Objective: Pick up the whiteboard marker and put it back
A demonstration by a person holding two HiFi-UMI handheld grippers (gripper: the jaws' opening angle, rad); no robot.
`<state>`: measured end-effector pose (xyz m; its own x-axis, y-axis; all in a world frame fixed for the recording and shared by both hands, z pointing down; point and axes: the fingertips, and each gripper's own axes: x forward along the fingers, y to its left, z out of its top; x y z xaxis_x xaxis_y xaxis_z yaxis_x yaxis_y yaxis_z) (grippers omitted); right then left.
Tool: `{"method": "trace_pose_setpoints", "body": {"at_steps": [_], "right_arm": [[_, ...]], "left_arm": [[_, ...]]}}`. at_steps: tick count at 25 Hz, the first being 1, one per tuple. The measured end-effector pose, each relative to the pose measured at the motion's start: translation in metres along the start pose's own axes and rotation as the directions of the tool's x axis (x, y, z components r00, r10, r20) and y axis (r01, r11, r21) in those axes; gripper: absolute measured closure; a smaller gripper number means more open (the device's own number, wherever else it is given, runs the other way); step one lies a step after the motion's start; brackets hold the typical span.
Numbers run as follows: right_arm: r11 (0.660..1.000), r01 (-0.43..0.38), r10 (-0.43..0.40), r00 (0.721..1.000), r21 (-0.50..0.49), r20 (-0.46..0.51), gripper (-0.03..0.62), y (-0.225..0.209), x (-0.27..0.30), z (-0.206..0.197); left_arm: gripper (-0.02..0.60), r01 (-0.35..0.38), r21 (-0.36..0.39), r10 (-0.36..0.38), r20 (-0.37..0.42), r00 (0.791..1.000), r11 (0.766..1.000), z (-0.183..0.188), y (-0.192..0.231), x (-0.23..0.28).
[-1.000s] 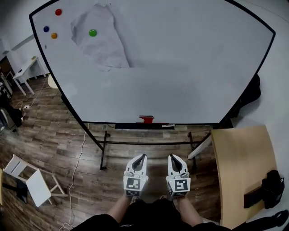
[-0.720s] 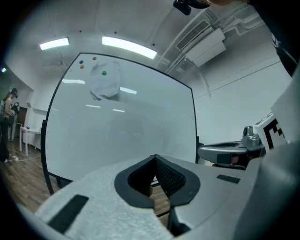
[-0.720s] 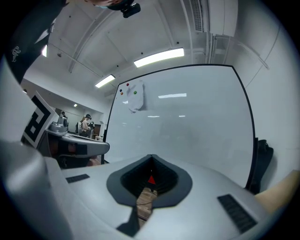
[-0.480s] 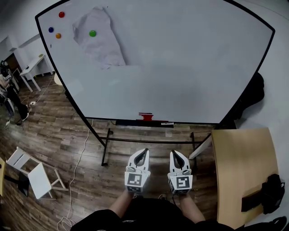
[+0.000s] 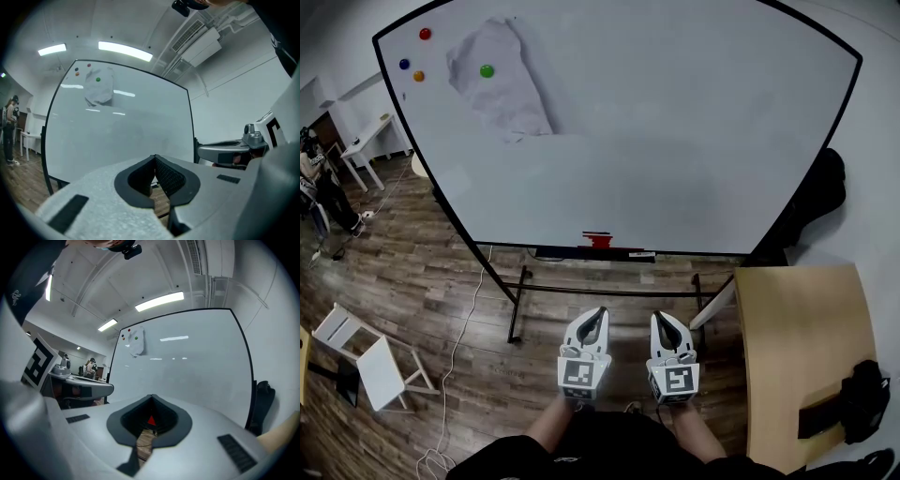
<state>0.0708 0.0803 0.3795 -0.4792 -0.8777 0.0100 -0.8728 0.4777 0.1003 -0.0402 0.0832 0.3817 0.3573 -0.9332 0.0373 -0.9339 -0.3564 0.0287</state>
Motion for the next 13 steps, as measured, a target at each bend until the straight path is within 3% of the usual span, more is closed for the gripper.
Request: {"method": "trace_pose_setpoints", "body": {"at_steps": [13], "right_arm": [[1.0,-0.013,0.013,1.0,-0.009,0.002,0.592,0.009,-0.008,0.004]], "left_arm": [[0.576,-0.004,0.033,0.004,-0.017,1.0,0.999,-0.007,-0.002,-0.011]]}}
